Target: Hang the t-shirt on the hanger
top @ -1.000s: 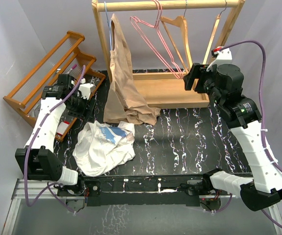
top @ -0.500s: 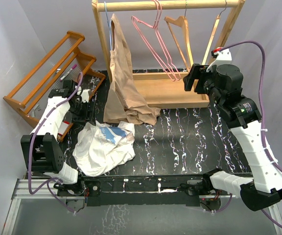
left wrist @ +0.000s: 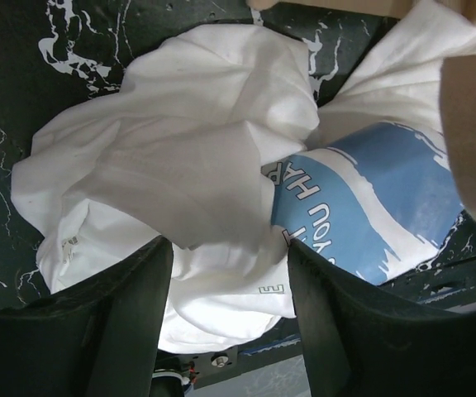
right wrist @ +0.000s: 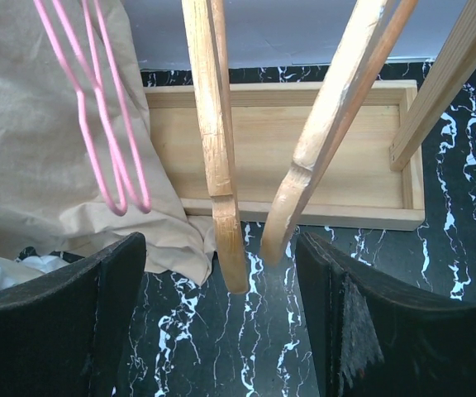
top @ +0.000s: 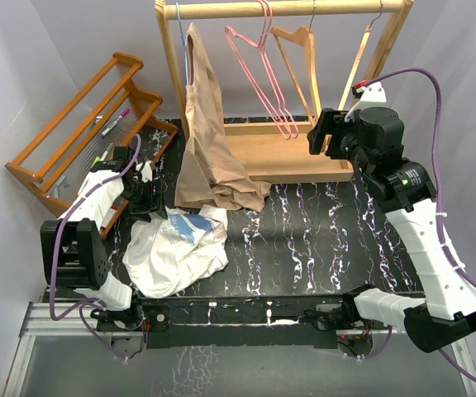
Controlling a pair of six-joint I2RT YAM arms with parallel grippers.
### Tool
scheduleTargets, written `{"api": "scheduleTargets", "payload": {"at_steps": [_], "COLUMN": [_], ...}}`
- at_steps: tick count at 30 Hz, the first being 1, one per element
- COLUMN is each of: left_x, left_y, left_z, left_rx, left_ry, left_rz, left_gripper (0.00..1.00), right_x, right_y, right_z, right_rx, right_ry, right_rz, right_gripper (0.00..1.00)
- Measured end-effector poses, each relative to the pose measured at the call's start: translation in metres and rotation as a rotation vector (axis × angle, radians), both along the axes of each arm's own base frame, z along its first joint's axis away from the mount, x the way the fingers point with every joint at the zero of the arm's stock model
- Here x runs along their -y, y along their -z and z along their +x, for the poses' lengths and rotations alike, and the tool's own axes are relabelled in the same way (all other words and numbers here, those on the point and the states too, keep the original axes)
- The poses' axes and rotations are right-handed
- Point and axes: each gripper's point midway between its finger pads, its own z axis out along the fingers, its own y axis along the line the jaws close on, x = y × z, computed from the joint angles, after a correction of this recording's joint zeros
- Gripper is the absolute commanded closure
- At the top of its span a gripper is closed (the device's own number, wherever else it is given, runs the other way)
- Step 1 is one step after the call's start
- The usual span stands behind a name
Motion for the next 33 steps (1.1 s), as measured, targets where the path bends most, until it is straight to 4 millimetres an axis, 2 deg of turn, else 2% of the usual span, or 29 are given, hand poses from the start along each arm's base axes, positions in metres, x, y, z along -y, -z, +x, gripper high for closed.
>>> {"api": "scheduleTargets", "payload": {"at_steps": [9, 11, 15, 19, 21, 23, 25, 28, 29, 30, 32, 33], "left_x": [-0.005, -0.005, -0.002, 0.003, 0.006, 0.01, 0.016, 0.028, 0.034, 0.038, 0.049, 0.053], "left_y": [0.017, 0.019, 0.022, 0.017, 0.007, -0.01, -0.039, -0.103, -0.135, -0.158, -0.21, -0.23], "left_z": [0.013, 0.019, 0.03, 0.034, 0.035, 0.033, 0.031, 0.032, 0.03, 0.028, 0.015, 0.007], "left_rx": [0.046, 0.068, 0.094, 0.134, 0.172, 0.223, 0.295, 0.463, 0.542, 0.597, 0.721, 0.766], "left_ry": [-0.036, -0.04, -0.039, -0.001, 0.024, 0.055, 0.103, 0.199, 0.246, 0.28, 0.362, 0.397], "left_rz": [0.027, 0.03, 0.01, -0.019, -0.035, -0.055, -0.089, -0.141, -0.168, -0.185, -0.231, -0.252], "left_gripper": [0.45, 0.6, 1.0, 1.0, 1.0, 1.0, 1.0, 1.0, 1.0, 1.0, 1.0, 1.0], "right_x": [0.0, -0.001, -0.001, -0.001, -0.001, -0.001, -0.002, -0.004, -0.006, -0.007, -0.009, -0.01], "right_y": [0.0, 0.0, 0.0, 0.0, 0.001, 0.001, 0.002, 0.002, 0.0, -0.002, -0.006, -0.008], "right_z": [0.0, 0.0, 0.0, 0.0, -0.001, -0.001, -0.002, -0.005, -0.006, -0.007, -0.009, -0.01], "right_rx": [0.0, 0.0, -0.001, -0.003, -0.005, -0.008, -0.014, -0.021, -0.021, -0.018, -0.014, -0.011], "right_ry": [0.0, -0.003, -0.003, -0.002, -0.002, -0.004, -0.012, -0.028, -0.035, -0.043, -0.059, -0.068], "right_rz": [0.002, 0.002, 0.005, 0.008, 0.009, 0.008, 0.008, 0.011, 0.013, 0.017, 0.024, 0.027], "right_gripper": [0.25, 0.25, 0.25, 0.25, 0.25, 0.25, 0.25, 0.24, 0.24, 0.24, 0.24, 0.24]}}
